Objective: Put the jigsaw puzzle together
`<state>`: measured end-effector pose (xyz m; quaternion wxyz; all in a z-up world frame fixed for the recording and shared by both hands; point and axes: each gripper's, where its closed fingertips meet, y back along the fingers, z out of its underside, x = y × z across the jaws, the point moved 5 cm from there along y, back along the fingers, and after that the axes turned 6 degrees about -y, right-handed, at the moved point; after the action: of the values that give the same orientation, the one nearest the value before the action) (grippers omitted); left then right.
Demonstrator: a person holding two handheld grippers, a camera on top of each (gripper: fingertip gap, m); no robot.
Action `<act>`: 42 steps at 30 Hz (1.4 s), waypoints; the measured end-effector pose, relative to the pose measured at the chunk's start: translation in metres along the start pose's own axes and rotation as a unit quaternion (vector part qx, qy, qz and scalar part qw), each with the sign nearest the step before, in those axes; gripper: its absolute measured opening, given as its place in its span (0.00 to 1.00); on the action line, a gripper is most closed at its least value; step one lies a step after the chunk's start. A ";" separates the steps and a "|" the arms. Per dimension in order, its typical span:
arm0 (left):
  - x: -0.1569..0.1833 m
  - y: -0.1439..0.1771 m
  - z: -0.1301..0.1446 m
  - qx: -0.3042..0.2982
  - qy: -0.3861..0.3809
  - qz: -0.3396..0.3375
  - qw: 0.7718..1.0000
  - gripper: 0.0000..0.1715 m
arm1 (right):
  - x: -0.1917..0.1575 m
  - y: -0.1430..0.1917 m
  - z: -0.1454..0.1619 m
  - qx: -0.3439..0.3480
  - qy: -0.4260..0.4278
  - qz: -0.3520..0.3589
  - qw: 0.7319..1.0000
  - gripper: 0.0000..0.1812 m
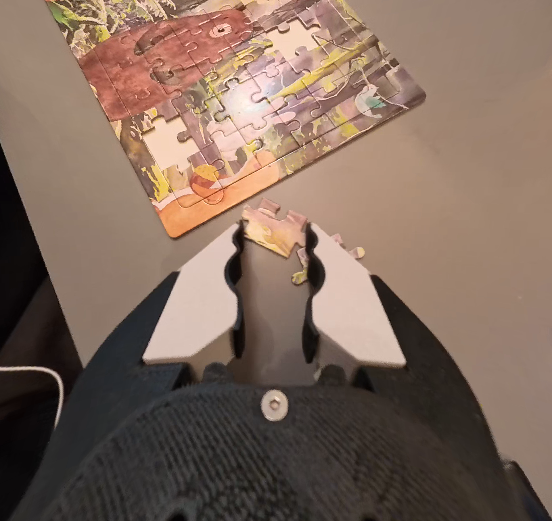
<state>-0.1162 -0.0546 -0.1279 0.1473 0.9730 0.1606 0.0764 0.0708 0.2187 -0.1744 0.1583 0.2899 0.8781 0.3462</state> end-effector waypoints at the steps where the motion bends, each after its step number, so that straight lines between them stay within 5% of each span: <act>1: 0.000 0.000 0.000 -0.001 -0.001 0.000 1.000 0.00 | 0.000 0.000 0.000 0.001 0.001 -0.003 1.000 0.20; 15: 0.000 -0.001 0.001 -0.004 -0.002 -0.001 1.000 0.00 | -0.022 0.020 -0.031 0.070 0.010 -0.040 0.997 0.19; 29: 0.001 -0.001 0.001 -0.005 -0.005 -0.002 1.000 0.00 | -0.074 -0.043 -0.057 -0.094 0.069 -0.002 0.993 0.19; 32: 0.001 -0.001 0.000 -0.005 -0.007 -0.003 1.000 0.00 | -0.072 -0.045 -0.049 -0.145 0.037 0.014 0.989 0.21; 42: 0.002 -0.002 0.001 -0.007 -0.010 -0.003 1.000 0.00 | -0.065 -0.030 -0.038 -0.148 0.004 0.007 0.989 0.23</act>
<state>-0.1151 -0.0528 -0.1289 0.1557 0.9722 0.1618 0.0670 0.0916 0.1410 -0.1633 0.1932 0.2677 0.8160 0.4745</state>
